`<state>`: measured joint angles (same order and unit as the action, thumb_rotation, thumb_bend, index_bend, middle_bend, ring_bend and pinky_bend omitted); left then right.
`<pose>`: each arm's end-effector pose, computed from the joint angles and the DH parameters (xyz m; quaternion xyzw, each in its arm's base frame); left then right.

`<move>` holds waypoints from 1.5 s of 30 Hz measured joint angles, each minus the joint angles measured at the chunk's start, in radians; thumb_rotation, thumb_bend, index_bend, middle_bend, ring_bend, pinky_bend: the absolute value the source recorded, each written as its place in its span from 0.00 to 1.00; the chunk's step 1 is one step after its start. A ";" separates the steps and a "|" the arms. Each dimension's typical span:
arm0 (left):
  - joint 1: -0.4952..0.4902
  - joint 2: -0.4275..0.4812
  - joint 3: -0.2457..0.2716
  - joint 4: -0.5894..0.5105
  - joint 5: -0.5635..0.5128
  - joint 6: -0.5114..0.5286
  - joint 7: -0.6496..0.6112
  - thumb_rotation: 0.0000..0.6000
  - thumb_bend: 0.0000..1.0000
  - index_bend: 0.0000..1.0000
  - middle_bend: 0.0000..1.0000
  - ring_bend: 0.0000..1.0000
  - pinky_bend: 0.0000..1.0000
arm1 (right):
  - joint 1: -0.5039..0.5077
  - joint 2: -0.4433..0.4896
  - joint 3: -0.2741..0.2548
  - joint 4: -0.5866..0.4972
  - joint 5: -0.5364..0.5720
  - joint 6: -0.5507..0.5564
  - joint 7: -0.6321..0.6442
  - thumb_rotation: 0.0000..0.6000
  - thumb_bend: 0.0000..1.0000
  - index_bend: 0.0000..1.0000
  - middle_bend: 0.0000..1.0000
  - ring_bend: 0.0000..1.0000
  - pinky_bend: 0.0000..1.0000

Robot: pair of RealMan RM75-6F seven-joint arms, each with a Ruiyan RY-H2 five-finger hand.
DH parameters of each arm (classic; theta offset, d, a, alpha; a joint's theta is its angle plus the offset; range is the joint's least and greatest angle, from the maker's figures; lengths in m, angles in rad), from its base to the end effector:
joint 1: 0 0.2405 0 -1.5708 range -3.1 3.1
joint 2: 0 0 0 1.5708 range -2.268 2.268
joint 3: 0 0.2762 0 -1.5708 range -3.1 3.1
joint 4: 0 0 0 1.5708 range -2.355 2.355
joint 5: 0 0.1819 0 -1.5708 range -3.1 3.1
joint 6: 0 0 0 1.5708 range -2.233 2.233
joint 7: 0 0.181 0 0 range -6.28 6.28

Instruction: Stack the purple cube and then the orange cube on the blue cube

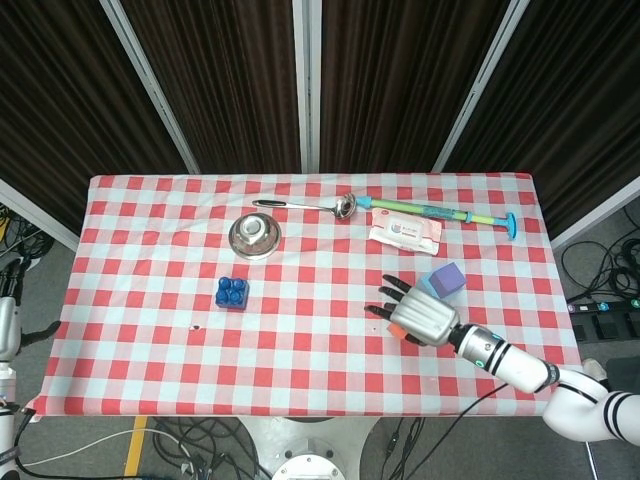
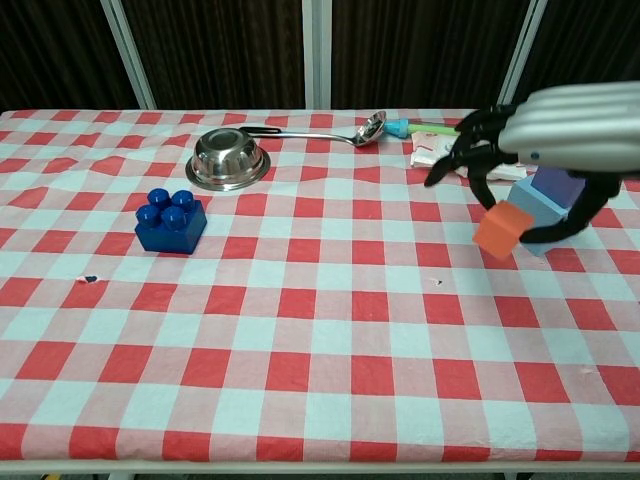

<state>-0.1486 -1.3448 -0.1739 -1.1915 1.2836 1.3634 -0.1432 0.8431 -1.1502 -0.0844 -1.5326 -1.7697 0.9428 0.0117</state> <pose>-0.3937 0.2605 0.1821 -0.5073 -0.4107 -0.3711 0.6605 -0.1497 -0.3465 0.0719 0.8969 -0.1548 0.3037 0.2818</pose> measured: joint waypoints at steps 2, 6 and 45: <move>-0.001 0.000 0.001 0.001 0.000 -0.003 -0.001 1.00 0.07 0.14 0.17 0.14 0.28 | 0.007 0.026 0.021 -0.025 0.013 0.003 -0.001 1.00 0.19 0.15 0.46 0.13 0.00; -0.002 -0.001 0.002 0.003 0.000 -0.007 -0.004 1.00 0.07 0.15 0.17 0.14 0.28 | 0.027 0.106 0.077 -0.096 0.059 0.002 -0.009 1.00 0.19 0.16 0.46 0.13 0.00; -0.007 -0.010 0.011 0.012 0.005 -0.023 0.004 1.00 0.07 0.14 0.17 0.14 0.28 | -0.024 0.171 0.105 0.062 0.232 -0.169 0.056 1.00 0.19 0.17 0.46 0.13 0.00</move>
<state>-0.1558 -1.3552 -0.1624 -1.1793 1.2882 1.3408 -0.1391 0.8192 -0.9789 0.0211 -1.4708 -1.5379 0.7733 0.0674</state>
